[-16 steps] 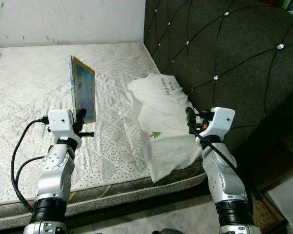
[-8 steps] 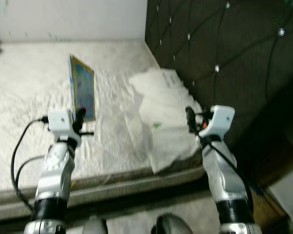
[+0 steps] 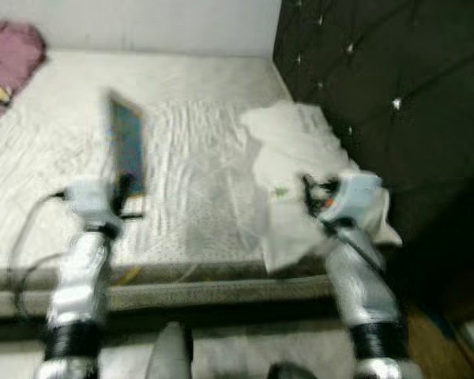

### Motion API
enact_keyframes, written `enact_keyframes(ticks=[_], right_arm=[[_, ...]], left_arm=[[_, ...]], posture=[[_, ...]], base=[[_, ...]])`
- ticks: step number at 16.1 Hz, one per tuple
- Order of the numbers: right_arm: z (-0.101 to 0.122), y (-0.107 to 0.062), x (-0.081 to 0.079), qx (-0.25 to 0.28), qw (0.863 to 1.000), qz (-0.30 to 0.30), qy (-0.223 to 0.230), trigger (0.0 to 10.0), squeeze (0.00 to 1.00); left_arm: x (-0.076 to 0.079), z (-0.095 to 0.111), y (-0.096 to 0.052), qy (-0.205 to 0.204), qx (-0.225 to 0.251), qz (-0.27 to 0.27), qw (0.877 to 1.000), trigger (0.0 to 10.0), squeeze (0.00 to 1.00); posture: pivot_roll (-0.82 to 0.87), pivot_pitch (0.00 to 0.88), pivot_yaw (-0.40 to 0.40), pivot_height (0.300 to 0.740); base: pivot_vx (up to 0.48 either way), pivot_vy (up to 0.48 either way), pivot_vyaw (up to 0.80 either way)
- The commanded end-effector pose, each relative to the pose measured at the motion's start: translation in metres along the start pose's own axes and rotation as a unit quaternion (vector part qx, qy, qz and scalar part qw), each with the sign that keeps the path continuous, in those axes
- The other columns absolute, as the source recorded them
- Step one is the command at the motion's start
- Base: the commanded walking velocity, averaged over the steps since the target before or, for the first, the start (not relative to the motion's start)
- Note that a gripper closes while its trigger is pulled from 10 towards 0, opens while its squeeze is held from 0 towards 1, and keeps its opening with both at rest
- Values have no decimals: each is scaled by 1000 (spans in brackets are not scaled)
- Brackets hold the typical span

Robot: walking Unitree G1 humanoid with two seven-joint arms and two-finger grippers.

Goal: Clean up the room

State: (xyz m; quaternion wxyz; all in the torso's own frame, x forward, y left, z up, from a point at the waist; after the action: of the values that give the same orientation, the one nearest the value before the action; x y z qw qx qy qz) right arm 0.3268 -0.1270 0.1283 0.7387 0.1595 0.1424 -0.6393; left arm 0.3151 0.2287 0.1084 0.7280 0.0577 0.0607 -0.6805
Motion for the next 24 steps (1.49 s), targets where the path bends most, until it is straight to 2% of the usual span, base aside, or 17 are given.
enact_keyframes(ticks=[1, 4, 11, 14, 17, 19, 24], right_arm=[[3, -5, 19, 0, 1000, -27, -9, 10000, 0], [2, -5, 17, -2, 1000, -19, -8, 10000, 0], [0, -9, 15, -5, 1000, -12, -12, 10000, 0], [-3, -14, 16, -16, 999, -1, -29, 10000, 0], [-10, -23, 14, -35, 999, 9, -28, 10000, 0], [-19, -28, 13, -42, 999, -7, -12, 10000, 0], [-21, -37, 12, -56, 998, -6, -12, 10000, 0]], left_arm=[[15, 19, 7, -2, 40, -23, 999, 10000, 0], [14, 19, 6, -1, 39, -21, 999, 10000, 0], [16, 14, 8, 0, 22, -13, 1000, 10000, 0], [14, 16, 11, 6, 27, -4, 1000, 10000, 0], [14, 14, 2, 1, 20, -3, 1000, 10000, 0], [14, 2, -8, 2, 2, -15, 1000, 10000, 0], [22, 6, -12, -6, 13, -44, 999, 10000, 0]], posture=[[-25, 0, -52, 662], [-25, 0, -52, 662], [-41, 0, -34, 662], [-38, 0, -68, 662], [-21, 0, -75, 662], [-24, 0, -56, 662], [-29, 26, -67, 662]], base=[[259, 0, 0], [259, 0, 0], [0, 0, 0], [0, 0, 677], [0, 0, 710], [0, 0, 0], [0, 0, 0]])
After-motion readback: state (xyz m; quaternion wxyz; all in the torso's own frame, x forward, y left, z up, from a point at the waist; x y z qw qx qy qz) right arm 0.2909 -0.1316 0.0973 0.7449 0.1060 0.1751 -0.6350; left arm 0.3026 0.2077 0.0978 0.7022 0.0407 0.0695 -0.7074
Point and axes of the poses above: a point about 5 cm out from each wrist's last joint towards the gripper, its own y axis pointing out of the wrist towards the gripper, its own z axis along the axis of the wrist's last joint, x = y × z, the point moved 1 cm from there along y, pointing out of the wrist towards the gripper, and after that the axes turned 14 degrees about y, right-handed, at the moved point
